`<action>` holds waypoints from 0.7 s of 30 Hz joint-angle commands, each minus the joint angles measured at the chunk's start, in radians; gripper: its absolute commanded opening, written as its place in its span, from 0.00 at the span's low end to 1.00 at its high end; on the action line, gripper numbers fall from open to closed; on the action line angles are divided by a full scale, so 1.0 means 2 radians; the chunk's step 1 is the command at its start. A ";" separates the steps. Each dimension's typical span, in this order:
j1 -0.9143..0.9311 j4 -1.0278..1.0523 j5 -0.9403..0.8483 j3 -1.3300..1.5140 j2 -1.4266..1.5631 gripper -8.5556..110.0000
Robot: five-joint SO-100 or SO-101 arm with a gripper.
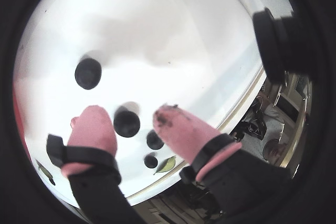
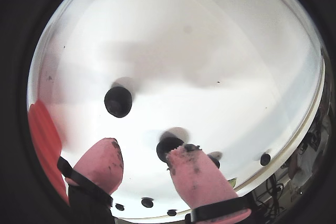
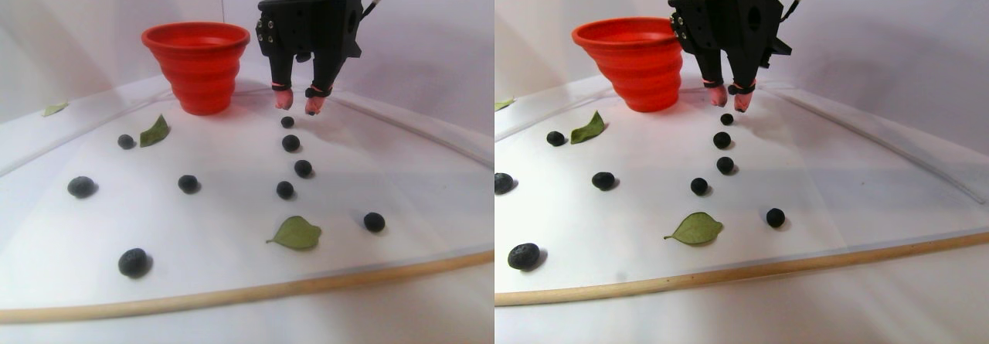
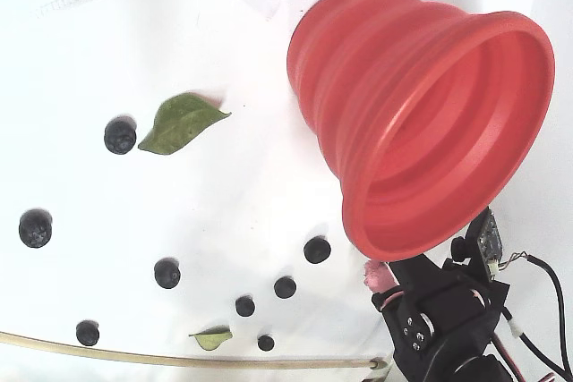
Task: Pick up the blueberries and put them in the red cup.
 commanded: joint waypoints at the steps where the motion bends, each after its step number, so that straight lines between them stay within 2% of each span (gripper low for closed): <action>1: -0.001 -0.018 -0.002 -0.022 -0.007 0.22; 21: -0.015 -0.065 -0.005 -0.046 -0.064 0.24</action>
